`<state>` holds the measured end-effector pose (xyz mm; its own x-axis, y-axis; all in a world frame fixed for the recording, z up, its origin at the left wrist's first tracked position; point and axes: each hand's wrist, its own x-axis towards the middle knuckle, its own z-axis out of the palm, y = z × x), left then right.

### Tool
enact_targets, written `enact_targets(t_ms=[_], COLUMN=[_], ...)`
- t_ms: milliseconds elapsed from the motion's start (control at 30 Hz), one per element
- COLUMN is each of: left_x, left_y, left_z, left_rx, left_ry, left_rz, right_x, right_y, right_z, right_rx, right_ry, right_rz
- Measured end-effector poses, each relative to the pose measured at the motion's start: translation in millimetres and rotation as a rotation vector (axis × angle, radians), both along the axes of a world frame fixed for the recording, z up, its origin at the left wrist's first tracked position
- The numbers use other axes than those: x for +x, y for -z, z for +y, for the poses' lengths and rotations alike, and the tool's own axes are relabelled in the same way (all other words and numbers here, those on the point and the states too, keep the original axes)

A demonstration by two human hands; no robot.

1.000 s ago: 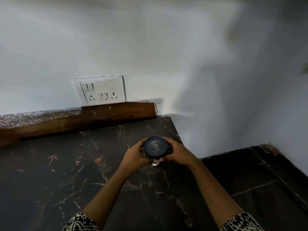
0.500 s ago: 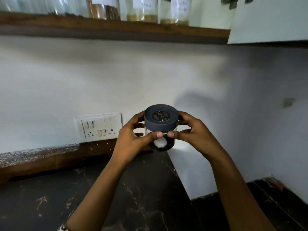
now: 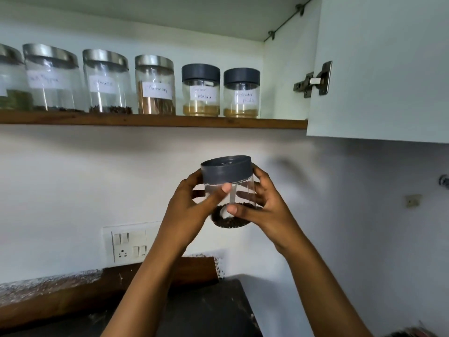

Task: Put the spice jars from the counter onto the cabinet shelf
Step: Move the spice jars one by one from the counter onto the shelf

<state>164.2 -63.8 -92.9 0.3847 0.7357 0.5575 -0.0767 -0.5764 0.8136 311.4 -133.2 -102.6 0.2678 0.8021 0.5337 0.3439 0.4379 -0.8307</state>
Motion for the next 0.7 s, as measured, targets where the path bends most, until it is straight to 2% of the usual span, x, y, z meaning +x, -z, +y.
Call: enact_targets(t_ms=[100, 167, 333, 400, 500, 600, 667, 700], left_x=[14, 21, 27, 24, 15, 11, 15, 18], left_y=[-11, -18, -33, -38, -45, -46, -42, -41], left_z=[-8, -9, -5, -8, -13, -15, -22, -26], left_rx=[0.090, 0.110, 0.094, 0.039, -0.062, -0.152, -0.181, -0.160], left_ry=[-0.139, -0.181, -0.130, -0.046, 0.116, 0.272, 0.284, 0.242], left_rz=[0.114, 0.127, 0.072, 0.013, -0.052, -0.088, -0.092, -0.075], right_x=[-3, -5, 2, 8, 22, 27, 25, 23], right_y=[-4, -7, -16, -23, -27, -28, -26, -27], right_z=[9, 13, 4, -7, -15, -18, -20, -23], right_rx=[0.097, 0.150, 0.189, 0.173, 0.122, 0.002, -0.001, 0.027], right_ry=[0.077, 0.144, 0.177, 0.102, -0.107, -0.308, -0.321, -0.260], right_rz=[-0.027, -0.063, -0.132, -0.056, 0.192, 0.252, 0.273, 0.274])
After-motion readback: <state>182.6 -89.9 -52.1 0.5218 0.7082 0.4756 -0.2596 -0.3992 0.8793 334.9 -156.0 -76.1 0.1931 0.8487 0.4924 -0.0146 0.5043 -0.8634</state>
